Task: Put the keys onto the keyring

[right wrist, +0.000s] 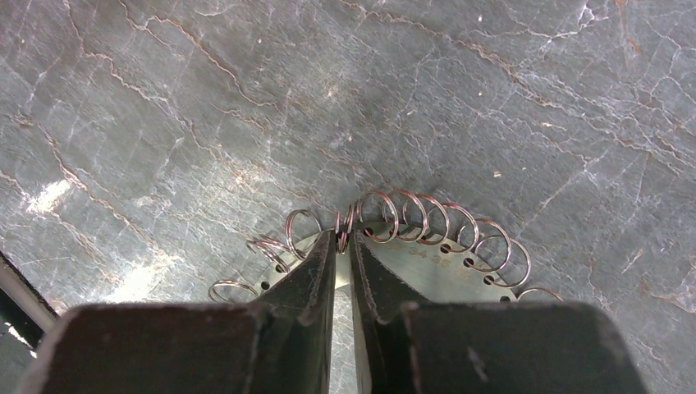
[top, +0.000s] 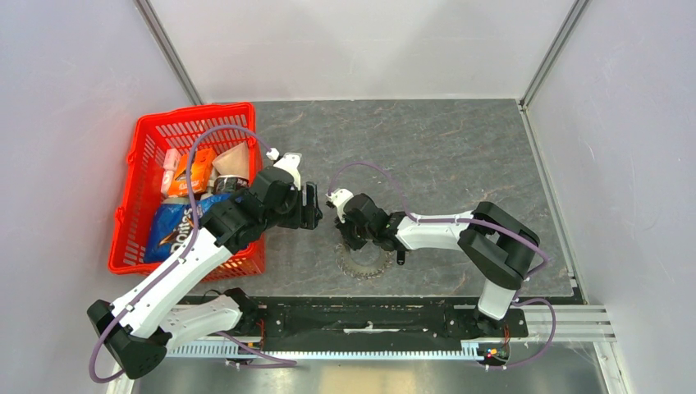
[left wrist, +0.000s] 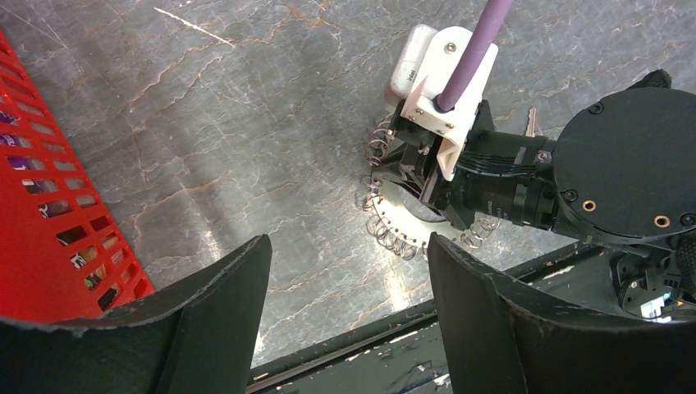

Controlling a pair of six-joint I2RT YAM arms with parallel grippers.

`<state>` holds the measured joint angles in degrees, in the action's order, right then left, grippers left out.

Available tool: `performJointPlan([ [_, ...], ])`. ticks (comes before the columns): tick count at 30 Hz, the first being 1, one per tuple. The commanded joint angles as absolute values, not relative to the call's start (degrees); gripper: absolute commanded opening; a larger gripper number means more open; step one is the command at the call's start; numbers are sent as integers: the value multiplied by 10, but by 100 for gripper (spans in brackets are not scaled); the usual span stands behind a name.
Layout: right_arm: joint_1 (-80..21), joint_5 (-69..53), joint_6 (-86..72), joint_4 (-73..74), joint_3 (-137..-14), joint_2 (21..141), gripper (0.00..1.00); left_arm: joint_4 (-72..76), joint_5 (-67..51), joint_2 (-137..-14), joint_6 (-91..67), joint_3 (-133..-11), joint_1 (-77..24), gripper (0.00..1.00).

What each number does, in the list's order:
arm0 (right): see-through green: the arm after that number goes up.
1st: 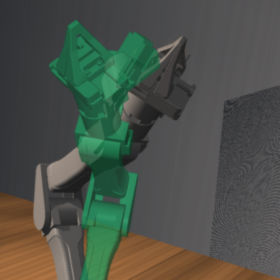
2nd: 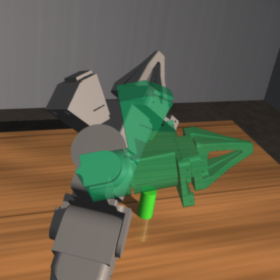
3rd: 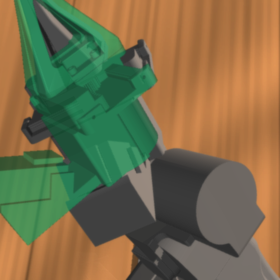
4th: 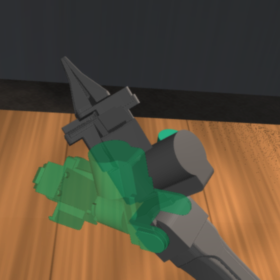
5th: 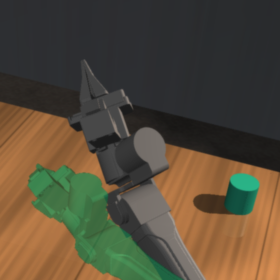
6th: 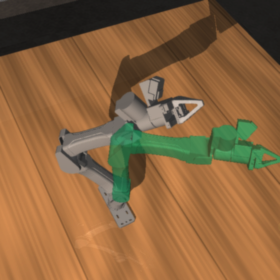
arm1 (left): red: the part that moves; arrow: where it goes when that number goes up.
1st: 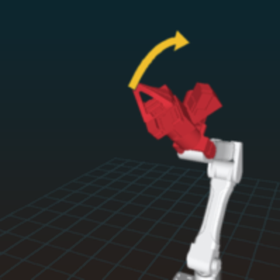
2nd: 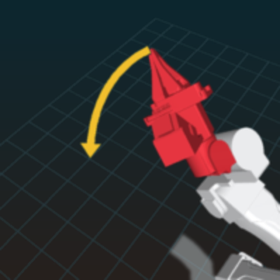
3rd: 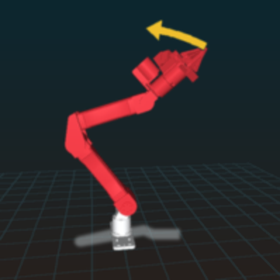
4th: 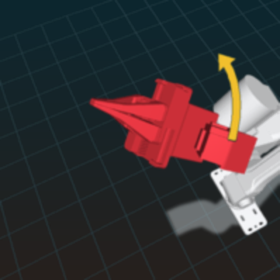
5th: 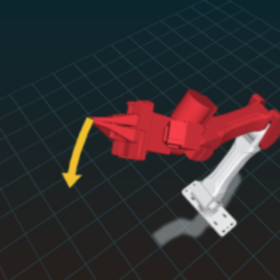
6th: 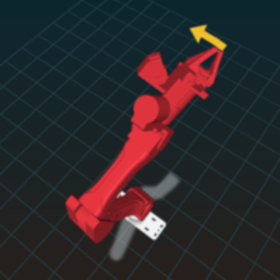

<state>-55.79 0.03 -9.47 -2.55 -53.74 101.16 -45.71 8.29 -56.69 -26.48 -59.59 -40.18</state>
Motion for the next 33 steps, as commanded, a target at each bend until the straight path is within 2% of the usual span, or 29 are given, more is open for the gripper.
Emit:
performJointPlan([
  [1, -562, 4, -92, -37, -561, 1014, 16, -440, 72, -560, -247, -600, -397, 77],
  [7, -562, 9, -89, -36, -563, 1012, 9, -440, 71, -559, -247, -599, -397, 77],
  [11, -562, 11, -87, -34, -562, 1007, 0, -439, 70, -557, -246, -598, -397, 77],
  [21, -571, 2, -75, -6, -555, 939, 0, -437, 52, -551, -247, -604, -397, 77],
  [33, -572, -73, -89, 91, -516, 728, 0, -352, -115, -478, -248, -586, -397, 77],
])
